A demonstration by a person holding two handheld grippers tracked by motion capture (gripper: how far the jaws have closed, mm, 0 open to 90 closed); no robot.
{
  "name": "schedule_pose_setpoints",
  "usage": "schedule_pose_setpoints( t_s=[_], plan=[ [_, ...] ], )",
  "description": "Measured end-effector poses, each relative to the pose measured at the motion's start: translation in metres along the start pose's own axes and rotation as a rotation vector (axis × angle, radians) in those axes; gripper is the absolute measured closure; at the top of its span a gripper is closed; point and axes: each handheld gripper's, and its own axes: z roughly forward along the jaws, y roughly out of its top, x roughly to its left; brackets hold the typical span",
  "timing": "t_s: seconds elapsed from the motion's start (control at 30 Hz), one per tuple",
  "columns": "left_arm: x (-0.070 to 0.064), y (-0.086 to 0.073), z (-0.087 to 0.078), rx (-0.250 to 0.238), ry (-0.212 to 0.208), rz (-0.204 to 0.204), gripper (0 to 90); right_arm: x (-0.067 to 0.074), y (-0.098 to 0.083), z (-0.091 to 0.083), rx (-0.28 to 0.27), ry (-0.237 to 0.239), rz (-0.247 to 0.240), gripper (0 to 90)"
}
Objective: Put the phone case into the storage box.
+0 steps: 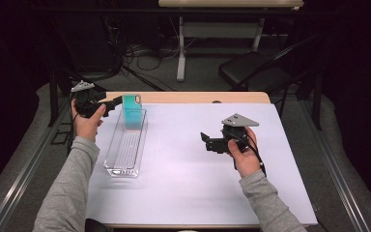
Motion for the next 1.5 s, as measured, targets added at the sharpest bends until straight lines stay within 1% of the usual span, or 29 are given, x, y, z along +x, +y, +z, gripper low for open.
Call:
schedule_pose_setpoints(
  t_s=[0.1,0.17,0.2,0.37,0.5,0.6,0.63,0.77,0.97,1.07,1.27,1.43,1.5],
  plan=[
    [-0.005,0.001,-0.002,0.004,-0.017,0.006,16.2,0.001,0.0,0.0,-0.003,0.0,-0.002,6.1],
    [-0.008,0.002,-0.004,0.007,-0.027,0.022,16.0,0.001,0.0,-0.001,-0.003,-0.001,-0.002,6.1],
    [-0.01,0.002,-0.004,0.006,-0.035,0.023,16.0,0.0,0.0,-0.001,-0.005,-0.003,-0.009,6.1],
    [-0.018,0.004,-0.007,0.009,-0.051,0.044,15.7,0.0,0.0,-0.001,-0.004,-0.004,-0.005,6.1],
    [-0.023,0.005,-0.011,-0.006,-0.076,0.052,15.7,0.001,0.0,-0.002,-0.004,-0.004,-0.002,6.0],
    [-0.028,0.005,-0.015,-0.012,-0.082,0.061,15.6,0.0,0.001,-0.003,-0.013,-0.007,-0.001,5.8],
    [-0.029,0.005,-0.016,-0.018,-0.089,0.058,15.4,0.0,0.001,-0.003,-0.015,-0.009,0.002,5.4],
    [-0.034,0.004,-0.021,-0.017,-0.089,0.061,15.1,-0.001,0.001,-0.005,-0.012,-0.008,0.002,3.8],
    [-0.041,0.001,-0.029,-0.024,-0.103,0.076,13.8,0.0,0.001,-0.008,-0.012,-0.006,-0.001,3.0],
    [-0.045,0.0,-0.033,-0.022,-0.107,0.083,13.8,0.0,0.001,-0.011,-0.016,-0.012,-0.013,3.0],
    [-0.054,-0.001,-0.046,-0.034,-0.121,0.102,13.3,-0.002,0.002,-0.023,-0.023,-0.018,-0.022,2.8],
    [-0.06,-0.003,-0.058,-0.042,-0.126,0.107,13.3,-0.005,0.003,-0.032,-0.031,-0.018,-0.026,2.6],
    [-0.062,-0.004,-0.063,-0.042,-0.122,0.116,13.3,-0.007,0.003,-0.036,-0.03,-0.014,-0.028,2.7]
  ],
)
